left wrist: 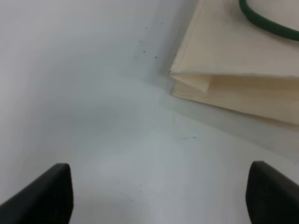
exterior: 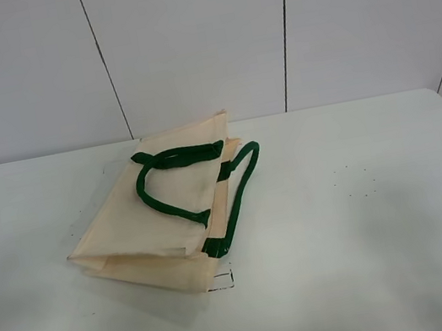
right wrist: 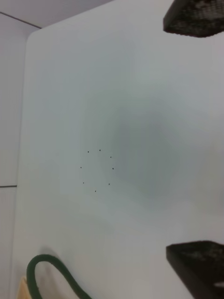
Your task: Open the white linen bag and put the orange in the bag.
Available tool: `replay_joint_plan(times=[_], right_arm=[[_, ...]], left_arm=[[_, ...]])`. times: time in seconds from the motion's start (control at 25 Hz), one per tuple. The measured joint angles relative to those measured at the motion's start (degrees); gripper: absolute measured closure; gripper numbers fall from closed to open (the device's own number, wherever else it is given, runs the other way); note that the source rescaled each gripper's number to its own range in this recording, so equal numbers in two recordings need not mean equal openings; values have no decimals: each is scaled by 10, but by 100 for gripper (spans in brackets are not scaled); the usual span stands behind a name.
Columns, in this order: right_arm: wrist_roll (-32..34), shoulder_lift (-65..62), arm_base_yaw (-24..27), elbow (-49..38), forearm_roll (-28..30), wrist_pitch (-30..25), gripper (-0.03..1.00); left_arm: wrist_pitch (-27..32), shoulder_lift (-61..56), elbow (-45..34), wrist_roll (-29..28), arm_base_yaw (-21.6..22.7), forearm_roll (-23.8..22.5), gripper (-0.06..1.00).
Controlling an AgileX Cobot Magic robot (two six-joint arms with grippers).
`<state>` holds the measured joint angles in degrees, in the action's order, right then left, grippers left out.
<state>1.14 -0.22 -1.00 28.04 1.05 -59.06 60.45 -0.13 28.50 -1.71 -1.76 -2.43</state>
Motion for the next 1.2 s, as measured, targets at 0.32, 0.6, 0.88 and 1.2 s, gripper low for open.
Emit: replay_joint_plan(times=[0.32, 0.6, 0.88, 1.2], right_arm=[[0, 0, 0, 0, 0, 0, -3], [0, 0, 0, 0, 0, 0, -3], [0, 0, 0, 0, 0, 0, -3], [0, 0, 0, 0, 0, 0, -3]], left_arm=[[0, 0, 0, 0, -8, 0, -2], [0, 0, 0, 0, -8, 0, -2], [0, 0, 0, 0, 11, 0, -2], [0, 0, 0, 0, 11, 0, -2]])
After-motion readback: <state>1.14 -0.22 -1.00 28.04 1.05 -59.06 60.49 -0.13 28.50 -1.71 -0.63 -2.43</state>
